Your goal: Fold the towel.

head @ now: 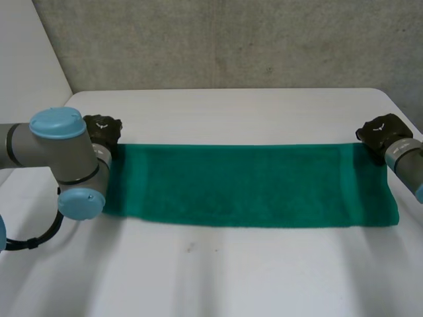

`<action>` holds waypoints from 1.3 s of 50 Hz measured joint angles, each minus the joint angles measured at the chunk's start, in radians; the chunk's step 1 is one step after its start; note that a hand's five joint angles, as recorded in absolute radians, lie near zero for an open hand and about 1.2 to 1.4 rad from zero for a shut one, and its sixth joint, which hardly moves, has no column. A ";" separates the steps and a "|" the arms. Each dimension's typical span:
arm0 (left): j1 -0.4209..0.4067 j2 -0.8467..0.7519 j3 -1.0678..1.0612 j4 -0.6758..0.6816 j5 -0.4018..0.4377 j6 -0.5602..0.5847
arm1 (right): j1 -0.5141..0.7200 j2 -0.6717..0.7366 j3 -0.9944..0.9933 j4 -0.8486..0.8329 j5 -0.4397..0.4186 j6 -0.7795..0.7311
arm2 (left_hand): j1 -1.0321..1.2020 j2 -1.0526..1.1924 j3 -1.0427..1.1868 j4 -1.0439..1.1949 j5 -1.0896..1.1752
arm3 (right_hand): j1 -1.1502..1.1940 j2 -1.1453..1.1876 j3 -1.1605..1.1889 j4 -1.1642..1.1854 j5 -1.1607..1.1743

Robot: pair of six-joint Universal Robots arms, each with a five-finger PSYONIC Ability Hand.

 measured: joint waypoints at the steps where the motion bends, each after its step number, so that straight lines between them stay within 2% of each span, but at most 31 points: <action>1: -0.001 -0.013 0.008 0.020 -0.002 0.006 | 0.003 0.023 -0.023 -0.009 0.004 0.002 | 0.000 0.000 0.000 0.000 0.000 | 0.000 0.000 0.000 0.000 0.000; 5: -0.009 -0.030 0.014 0.043 0.005 0.017 | 0.011 0.069 -0.062 -0.016 0.010 0.004 | 0.000 0.000 0.000 0.000 0.000 | -0.004 -0.006 -0.003 -0.003 -0.003; 7: -0.013 -0.036 0.014 0.050 0.010 0.020 | 0.014 0.083 -0.074 -0.016 0.013 0.004 | 0.000 -0.002 -0.002 -0.002 0.000 | -0.064 -0.087 -0.075 -0.081 -0.067; 8: -0.025 -0.044 0.010 0.063 0.024 0.024 | 0.015 0.093 -0.082 -0.016 0.015 0.005 | -0.116 -0.142 -0.141 -0.122 -0.095 | -0.171 -0.179 -0.182 -0.188 -0.166; 9: -0.029 -0.046 0.008 0.066 0.028 0.025 | 0.018 0.109 -0.092 -0.015 0.021 0.005 | -0.300 -0.307 -0.283 -0.287 -0.257 | -0.443 -0.463 -0.460 -0.465 -0.434; 10: -0.035 -0.048 0.005 0.072 0.036 0.026 | 0.020 0.116 -0.096 -0.014 0.026 0.006 | -0.468 -0.432 -0.427 -0.436 -0.405 | -0.522 -0.561 -0.559 -0.543 -0.514; 11: -0.040 -0.049 0.001 0.077 0.044 0.027 | 0.020 0.120 -0.099 -0.014 0.030 0.007 | -0.571 -0.535 -0.529 -0.539 -0.504 | -0.522 -0.561 -0.559 -0.543 -0.514; 12: -0.047 -0.050 -0.004 0.082 0.055 0.028 | 0.021 0.125 -0.101 -0.013 0.038 0.011 | -0.711 -0.695 -0.687 -0.699 -0.657 | -0.722 -0.835 -0.825 -0.831 -0.801; 13: -0.047 -0.050 -0.004 0.082 0.055 0.028 | 0.021 0.125 -0.101 -0.013 0.038 0.011 | -0.711 -0.695 -0.687 -0.699 -0.657 | -0.722 -0.835 -0.825 -0.831 -0.801; 14: -0.054 -0.048 -0.011 0.088 0.065 0.028 | 0.022 0.129 -0.103 -0.012 0.047 0.017 | -0.856 -0.890 -0.881 -0.887 -0.836 | -0.750 -0.882 -0.889 -0.888 -0.856; 16: -0.069 -0.037 -0.033 0.104 0.090 0.029 | 0.020 0.122 -0.098 -0.010 0.063 0.050 | -0.916 -0.968 -0.962 -0.969 -0.907 | -0.783 -0.952 -0.972 -0.967 -0.934; 21: -0.086 0.012 -0.085 0.133 0.117 0.028 | 0.012 0.045 -0.053 -0.006 0.063 0.158 | -0.928 -1.000 -0.986 -0.996 -0.922 | -0.783 -0.952 -0.972 -0.967 -0.934; 25: -0.087 0.041 -0.111 0.136 0.116 0.027 | 0.009 0.010 -0.028 -0.006 0.053 0.186 | -0.928 -1.000 -0.986 -0.996 -0.922 | -0.783 -0.952 -0.972 -0.967 -0.934; 26: -0.085 0.082 -0.150 0.139 0.114 0.024 | 0.003 -0.064 0.036 -0.005 0.017 0.233 | -0.928 -1.000 -0.986 -0.996 -0.922 | -0.783 -0.952 -0.972 -0.967 -0.934; 27: -0.085 0.082 -0.150 0.139 0.114 0.024 | 0.003 -0.064 0.036 -0.005 0.017 0.233 | -0.928 -1.000 -0.986 -0.996 -0.922 | -0.783 -0.952 -0.972 -0.967 -0.934; 29: -0.081 0.139 -0.214 0.138 0.112 0.019 | -0.026 -0.184 0.164 -0.001 -0.066 0.281 | -0.928 -1.000 -0.986 -0.997 -0.922 | -0.783 -0.952 -0.972 -0.967 -0.934; 33: -0.077 0.228 -0.331 0.140 0.113 0.014 | -0.106 -0.286 0.329 0.010 -0.174 0.290 | -0.928 -1.000 -0.986 -0.996 -0.922 | -0.783 -0.952 -0.972 -0.967 -0.934; 35: -0.077 0.228 -0.331 0.140 0.113 0.014 | -0.106 -0.286 0.329 0.010 -0.174 0.290 | -0.928 -1.000 -0.986 -0.996 -0.922 | -0.783 -0.952 -0.972 -0.967 -0.934; 38: -0.080 0.290 -0.424 0.143 0.115 0.011 | -0.169 -0.325 0.443 0.015 -0.245 0.282 | -0.928 -1.000 -0.986 -0.996 -0.922 | -0.780 -0.949 -0.965 -0.964 -0.932; 45: -0.088 0.321 -0.488 0.146 0.116 0.009 | -0.226 -0.322 0.534 -0.005 -0.285 0.272 | -0.928 -1.000 -0.986 -0.996 -0.922 | -0.766 -0.910 -0.913 -0.934 -0.897; 48: -0.090 0.321 -0.498 0.146 0.115 0.009 | -0.243 -0.301 0.554 -0.032 -0.299 0.270 | -0.928 -1.000 -0.986 -0.997 -0.922 | -0.601 -0.734 -0.735 -0.755 -0.740; 53: -0.088 0.319 -0.497 0.146 0.114 0.008 | -0.255 -0.246 0.560 -0.077 -0.322 0.269 | -0.928 -1.000 -0.986 -0.996 -0.922 | -0.557 -0.685 -0.689 -0.702 -0.693; 54: -0.086 0.318 -0.497 0.146 0.114 0.006 | -0.258 -0.219 0.553 -0.091 -0.329 0.268 | -0.928 -1.000 -0.986 -0.996 -0.922 | -0.374 -0.460 -0.471 -0.495 -0.490; 55: -0.085 0.318 -0.497 0.146 0.114 0.005 | -0.259 -0.214 0.551 -0.093 -0.330 0.268 | -0.928 -1.000 -0.986 -0.996 -0.922 | -0.374 -0.460 -0.471 -0.495 -0.490; 57: -0.083 0.318 -0.497 0.146 0.114 0.002 | -0.264 -0.201 0.543 -0.098 -0.329 0.268 | -0.928 -1.000 -0.986 -0.996 -0.922 | -0.183 -0.224 -0.250 -0.262 -0.269; 60: -0.079 0.317 -0.497 0.146 0.114 -0.002 | -0.282 -0.187 0.529 -0.104 -0.320 0.267 | -0.928 -1.000 -0.986 -0.996 -0.922 | -0.113 -0.146 -0.158 -0.169 -0.176; 61: -0.078 0.318 -0.497 0.145 0.114 -0.004 | -0.294 -0.186 0.523 -0.107 -0.311 0.267 | -0.928 -1.000 -0.986 -0.996 -0.922 | -0.025 -0.004 -0.007 -0.012 -0.034; 65: -0.075 0.319 -0.498 0.145 0.113 -0.007 | -0.340 -0.204 0.509 -0.137 -0.251 0.261 | -0.928 -1.000 -0.986 -0.996 -0.922 | -0.025 -0.004 -0.003 -0.003 -0.030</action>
